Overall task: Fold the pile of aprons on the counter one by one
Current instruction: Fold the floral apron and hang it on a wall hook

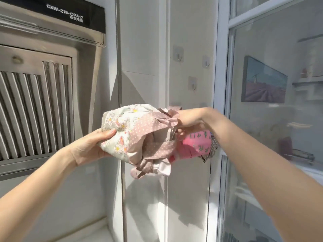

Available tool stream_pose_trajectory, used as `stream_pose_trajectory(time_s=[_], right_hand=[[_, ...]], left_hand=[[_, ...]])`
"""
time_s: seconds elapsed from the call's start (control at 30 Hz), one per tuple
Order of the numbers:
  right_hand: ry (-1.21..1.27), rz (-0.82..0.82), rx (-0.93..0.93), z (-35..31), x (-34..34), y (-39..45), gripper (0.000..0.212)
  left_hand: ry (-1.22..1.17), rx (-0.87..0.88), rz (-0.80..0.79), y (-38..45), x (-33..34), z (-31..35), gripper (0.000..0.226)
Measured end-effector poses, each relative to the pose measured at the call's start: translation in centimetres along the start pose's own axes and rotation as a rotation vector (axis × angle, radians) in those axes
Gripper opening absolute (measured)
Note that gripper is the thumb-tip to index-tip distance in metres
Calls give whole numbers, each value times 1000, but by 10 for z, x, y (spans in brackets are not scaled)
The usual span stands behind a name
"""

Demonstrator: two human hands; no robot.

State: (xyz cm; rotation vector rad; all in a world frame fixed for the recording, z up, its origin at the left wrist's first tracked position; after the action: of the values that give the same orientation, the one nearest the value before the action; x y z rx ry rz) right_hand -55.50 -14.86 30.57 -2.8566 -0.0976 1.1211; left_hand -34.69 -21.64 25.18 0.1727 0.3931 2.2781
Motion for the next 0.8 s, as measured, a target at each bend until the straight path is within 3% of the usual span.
stream_pose_trajectory(time_s=[0.17,0.33,0.43,0.53,0.6,0.67,0.73,0.8], right_hand=[[-83,2,-66,-9,98,12,30],[-164,-286,-46,15,223,50,22],[157,-357,-61,14,267,59,22],[433,-477,-41,8,299,54,39],[602,-557,-11,10,315,51,60],[867,-477,-18,13,311,55,61],[1159,-290,-110,12,297,61,35],[1379,-144,-185,7,286,70,29]], left_hand=[[-71,-108,180,-70,-49,-25,73],[-119,-76,386,-148,-95,-37,85],[-265,4,591,-173,-110,-46,92],[-550,131,811,-198,-124,-53,48],[-620,166,905,-217,-133,-57,40],[-638,178,973,-233,-143,-60,40],[-654,182,1024,-244,-148,-63,41],[-691,182,1041,-248,-147,-67,39]])
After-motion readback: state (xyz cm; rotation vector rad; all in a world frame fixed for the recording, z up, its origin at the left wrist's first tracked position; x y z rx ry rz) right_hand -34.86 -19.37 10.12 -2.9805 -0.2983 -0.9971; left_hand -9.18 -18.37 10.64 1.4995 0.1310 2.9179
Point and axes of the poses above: each hand's wrist, its own y-axis towards the middle knuckle, its own x-axis out of the palm, z = x × y, the point moved 6 cm from there along y, towards the middle knuckle, and after that the axes turned 2 degrees about x, right-handed, at the moved point
